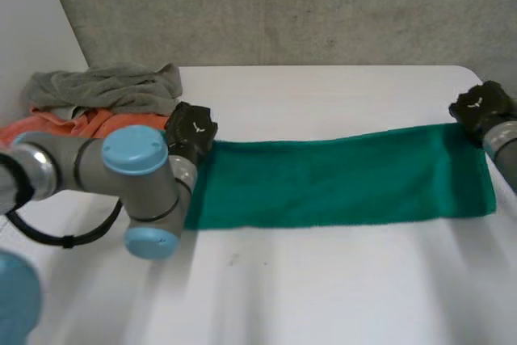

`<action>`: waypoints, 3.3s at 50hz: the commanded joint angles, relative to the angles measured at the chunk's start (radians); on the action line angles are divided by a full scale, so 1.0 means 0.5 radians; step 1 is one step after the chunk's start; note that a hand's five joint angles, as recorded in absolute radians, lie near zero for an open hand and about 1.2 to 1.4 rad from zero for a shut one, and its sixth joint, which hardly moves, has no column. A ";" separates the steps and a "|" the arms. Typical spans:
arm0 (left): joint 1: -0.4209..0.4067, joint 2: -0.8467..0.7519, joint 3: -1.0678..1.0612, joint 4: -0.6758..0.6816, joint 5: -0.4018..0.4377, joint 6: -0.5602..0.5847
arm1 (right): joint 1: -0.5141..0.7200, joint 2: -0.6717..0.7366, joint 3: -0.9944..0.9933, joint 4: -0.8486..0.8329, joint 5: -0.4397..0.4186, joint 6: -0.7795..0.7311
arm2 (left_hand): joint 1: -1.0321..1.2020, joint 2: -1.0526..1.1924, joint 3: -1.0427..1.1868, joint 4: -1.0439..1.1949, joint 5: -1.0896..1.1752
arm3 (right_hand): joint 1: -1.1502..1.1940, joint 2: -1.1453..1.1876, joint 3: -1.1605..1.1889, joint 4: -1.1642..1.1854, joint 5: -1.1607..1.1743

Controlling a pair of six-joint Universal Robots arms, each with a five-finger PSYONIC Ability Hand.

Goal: Fold the laundry.

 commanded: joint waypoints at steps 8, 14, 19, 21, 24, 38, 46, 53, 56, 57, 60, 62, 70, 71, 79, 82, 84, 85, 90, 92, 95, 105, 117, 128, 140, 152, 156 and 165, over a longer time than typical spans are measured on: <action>-0.036 -0.068 0.113 0.286 -0.071 0.090 | 0.156 0.187 -0.117 -0.325 0.286 0.070 | -1.908 -2.050 -2.041 -2.056 -2.013 | -1.633 -2.003 -2.022 -2.034 -1.996; -0.064 0.147 -0.111 0.295 -0.095 0.072 | 0.089 -0.147 0.162 -0.117 0.105 0.349 | -1.908 -2.050 -2.041 -2.056 -2.013 | -1.633 -2.003 -2.022 -2.034 -1.996; -0.104 0.325 -0.320 0.298 -0.086 0.060 | -0.030 -0.445 0.380 0.266 -0.173 0.552 | -1.908 -2.050 -2.041 -2.056 -2.013 | -1.633 -2.003 -2.022 -2.034 -1.996; -0.104 0.396 -0.415 0.298 -0.083 0.026 | -0.098 -0.461 0.426 0.374 -0.229 0.558 | -1.908 -2.050 -2.041 -2.056 -2.013 | -1.633 -2.003 -2.022 -2.034 -1.996; -0.101 0.454 -0.516 0.298 -0.083 -0.066 | -0.214 -0.464 0.494 0.525 -0.324 0.561 | -1.908 -2.050 -2.041 -2.056 -2.013 | -1.630 -2.001 -2.020 -2.032 -1.994; -0.101 0.488 -0.633 0.295 -0.080 -0.272 | -0.319 -0.215 0.565 0.381 -0.389 0.491 | -1.908 -2.050 -2.041 -2.056 -2.013 | -0.663 -1.033 -1.052 -1.064 -1.026; -0.095 0.494 -0.639 0.298 -0.080 -0.275 | -0.359 -0.132 0.519 0.277 -0.364 0.512 | -1.908 -2.050 -2.041 -2.056 -2.013 | 0.811 0.441 0.422 0.409 0.447; -0.089 0.568 -0.676 0.298 -0.080 -0.275 | -0.555 -0.239 0.531 0.184 -0.272 0.491 | -1.908 -2.050 -2.041 -2.056 -2.013 | 0.811 0.441 0.422 0.409 0.447; -0.079 0.610 -0.713 0.298 -0.080 -0.281 | -0.623 -0.258 0.482 0.184 -0.242 0.442 | -1.908 -2.050 -2.041 -2.056 -2.013 | 0.811 0.441 0.422 0.409 0.447; -0.076 0.626 -0.719 0.298 -0.080 -0.281 | -0.644 -0.255 0.467 0.181 -0.239 0.420 | -1.908 -2.050 -2.041 -2.056 -2.013 | 0.811 0.441 0.422 0.409 0.447; -0.070 0.672 -0.762 0.298 -0.077 -0.284 | -0.718 -0.270 0.430 0.194 -0.223 0.279 | -1.908 -2.050 -2.041 -2.056 -2.013 | 0.811 0.441 0.422 0.409 0.447; -0.070 0.699 -0.789 0.298 -0.077 -0.284 | -0.724 -0.280 0.424 0.190 -0.238 0.169 | -1.908 -2.050 -2.041 -2.056 -2.013 | 0.811 0.441 0.422 0.409 0.447; -0.058 0.776 -0.829 0.298 -0.086 -0.287 | -0.265 -0.436 0.433 0.086 -0.330 0.153 | -1.908 -2.050 -2.041 -2.056 -2.013 | 0.811 0.441 0.422 0.409 0.447; -0.058 0.785 -0.829 0.298 -0.086 -0.290 | -0.194 -0.460 0.439 0.059 -0.349 0.159 | -1.908 -2.050 -2.041 -2.056 -2.013 | 0.811 0.441 0.422 0.409 0.447; 0.034 0.930 -0.897 0.289 -0.092 -0.471 | 0.512 -0.522 0.436 -0.135 -0.539 0.181 | -1.908 -2.050 -2.041 -2.056 -2.013 | 0.811 0.441 0.422 0.409 0.447; 0.052 0.985 -0.933 0.271 -0.089 -0.545 | 0.779 -0.461 0.417 -0.162 -0.600 0.178 | -1.908 -2.050 -2.041 -2.056 -2.013 | 0.811 0.441 0.422 0.409 0.447; 0.056 1.000 -0.955 0.268 -0.089 -0.566 | 0.901 -0.393 0.405 -0.190 -0.628 0.172 | -1.908 -2.050 -2.041 -2.056 -2.013 | 0.811 0.441 0.422 0.409 0.447; 0.059 1.009 -0.967 0.268 -0.086 -0.572 | 1.027 -0.308 0.387 -0.223 -0.659 0.166 | -1.908 -2.050 -2.041 -2.056 -2.013 | 0.811 0.441 0.422 0.409 0.447; 0.074 1.025 -1.032 0.268 -0.077 -0.576 | 1.276 -0.114 0.347 -0.285 -0.702 0.159 | -1.908 -2.050 -2.041 -2.056 -2.013 | 0.811 0.441 0.422 0.409 0.447; 0.077 1.022 -1.041 0.268 -0.074 -0.579 | 1.316 -0.047 0.341 -0.285 -0.687 0.162 | -1.908 -2.050 -2.041 -2.056 -2.013 | 0.811 0.441 0.422 0.409 0.447; 0.077 1.013 -1.044 0.268 -0.074 -0.579 | 1.322 -0.025 0.338 -0.279 -0.677 0.181 | -1.908 -2.050 -2.041 -2.056 -2.013 | 0.811 0.441 0.422 0.409 0.447; 0.004 1.003 -0.967 0.289 -0.071 -0.597 | 1.077 -0.337 0.442 -0.175 -0.316 0.935 | -1.908 -2.050 -2.041 -2.056 -2.013 | -1.633 -2.003 -2.022 -2.034 -1.996; -0.343 0.804 -0.749 0.274 -0.083 -0.680 | 0.574 -0.510 0.868 0.246 -0.220 1.188 | -1.908 -2.050 -2.041 -2.056 -2.013 | -1.597 -1.968 -1.986 -1.999 -1.961; -0.352 0.795 -0.786 0.264 -0.083 -0.683 | 0.427 -0.329 0.795 0.191 0.019 0.755 | -1.908 -2.050 -2.041 -2.056 -2.013 | 0.811 0.441 0.422 0.409 0.447; -0.233 0.957 -0.890 0.258 -0.089 -0.686 | 1.049 -0.439 0.418 0.138 0.117 0.638 | -1.908 -2.050 -2.041 -2.056 -2.013 | 0.811 0.441 0.422 0.409 0.447; -0.150 1.016 -0.973 0.258 -0.095 -0.689 | 1.537 -0.224 0.473 0.012 -0.189 0.478 | -1.908 -2.050 -2.041 -2.056 -2.013 | -0.532 -0.903 -0.921 -0.934 -0.896; -0.150 1.013 -0.955 0.261 -0.089 -0.692 | 1.494 -0.292 0.506 -0.003 -0.190 0.803 | -1.908 -2.050 -2.041 -2.056 -2.013 | -1.633 -2.003 -2.022 -2.034 -1.996; -0.309 0.906 -0.741 0.246 -0.083 -0.851 | 0.838 -0.654 0.601 0.025 -0.165 1.917 | -1.859 -2.001 -1.992 -2.008 -1.964 | -1.633 -2.003 -2.022 -2.034 -1.996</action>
